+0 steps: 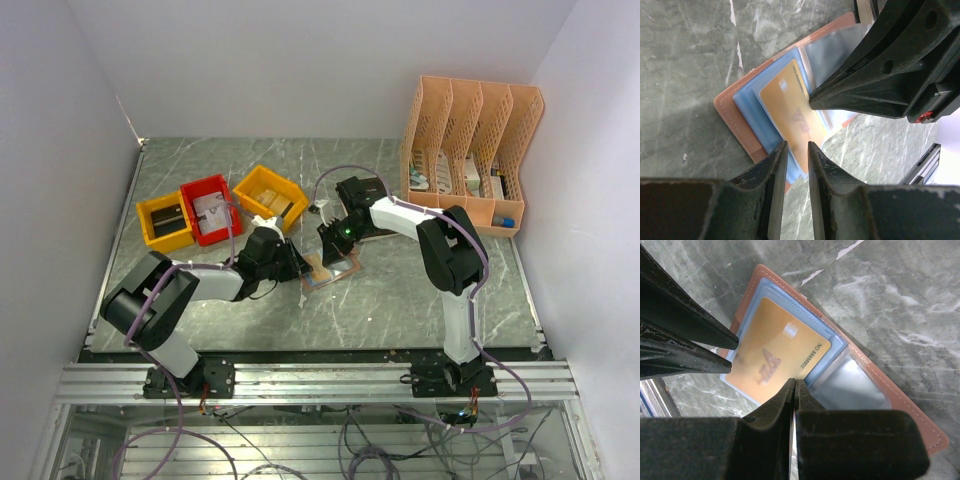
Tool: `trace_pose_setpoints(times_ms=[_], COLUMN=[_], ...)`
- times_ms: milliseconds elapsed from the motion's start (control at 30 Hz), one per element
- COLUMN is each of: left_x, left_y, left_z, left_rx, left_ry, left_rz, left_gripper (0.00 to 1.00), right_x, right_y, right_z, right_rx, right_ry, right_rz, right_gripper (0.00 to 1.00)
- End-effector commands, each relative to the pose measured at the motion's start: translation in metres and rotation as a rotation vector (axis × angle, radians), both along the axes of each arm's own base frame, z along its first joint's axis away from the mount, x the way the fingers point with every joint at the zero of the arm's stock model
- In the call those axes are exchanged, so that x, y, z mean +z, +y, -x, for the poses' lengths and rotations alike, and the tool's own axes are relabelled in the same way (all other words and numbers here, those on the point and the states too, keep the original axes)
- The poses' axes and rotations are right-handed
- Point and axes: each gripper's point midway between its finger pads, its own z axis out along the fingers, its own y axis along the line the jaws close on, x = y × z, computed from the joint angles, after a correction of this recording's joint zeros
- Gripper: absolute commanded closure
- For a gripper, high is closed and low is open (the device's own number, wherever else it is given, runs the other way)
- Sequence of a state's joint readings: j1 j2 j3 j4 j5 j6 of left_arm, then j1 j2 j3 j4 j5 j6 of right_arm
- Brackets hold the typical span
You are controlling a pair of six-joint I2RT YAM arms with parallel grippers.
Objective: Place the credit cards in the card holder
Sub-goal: Turn over the card slot in the card holder.
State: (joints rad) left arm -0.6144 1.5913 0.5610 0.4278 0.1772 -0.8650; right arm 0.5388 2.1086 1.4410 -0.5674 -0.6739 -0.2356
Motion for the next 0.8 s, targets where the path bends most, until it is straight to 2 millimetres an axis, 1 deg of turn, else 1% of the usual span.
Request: trace_pose_setpoints(times_ms=[0, 200, 300, 500, 567, 600, 667, 767], left_x=[0.022, 0.034, 0.036, 0.042, 0.043, 0.043, 0.047, 0.048], left_y=[-0.017, -0.019, -0.020, -0.025, -0.027, -0.028, -0.032, -0.038], left_z=[0.001, -0.001, -0.002, -0.007, -0.010, -0.012, -0.015, -0.020], left_rx=[-0.048, -0.041, -0.038, -0.040, -0.040, -0.042, -0.047, -0.056], left_ry=[-0.060, -0.091, -0.100, -0.117, -0.120, -0.122, -0.130, -0.137], left_rz=[0.091, 0.131, 0.146, 0.168, 0.169, 0.170, 0.176, 0.183], left_gripper=[0.67, 0.66, 0.66, 0.66, 0.66, 0.66, 0.65, 0.65], right_x=[-0.018, -0.003, 0.006, 0.028, 0.031, 0.042, 0.052, 0.061], right_y=[-0.005, -0.001, 0.000, -0.003, -0.008, -0.009, -0.013, -0.013], right_z=[0.003, 0.001, -0.001, -0.010, -0.015, -0.018, -0.022, -0.022], right_rx=[0.006, 0.010, 0.013, -0.001, -0.015, -0.020, -0.032, -0.031], right_ry=[0.022, -0.003, -0.021, -0.083, -0.096, -0.123, -0.144, -0.160], right_rz=[0.044, 0.012, 0.000, -0.013, -0.012, -0.025, -0.036, -0.051], right_gripper=[0.97, 0.95, 0.95, 0.92, 0.89, 0.88, 0.86, 0.84])
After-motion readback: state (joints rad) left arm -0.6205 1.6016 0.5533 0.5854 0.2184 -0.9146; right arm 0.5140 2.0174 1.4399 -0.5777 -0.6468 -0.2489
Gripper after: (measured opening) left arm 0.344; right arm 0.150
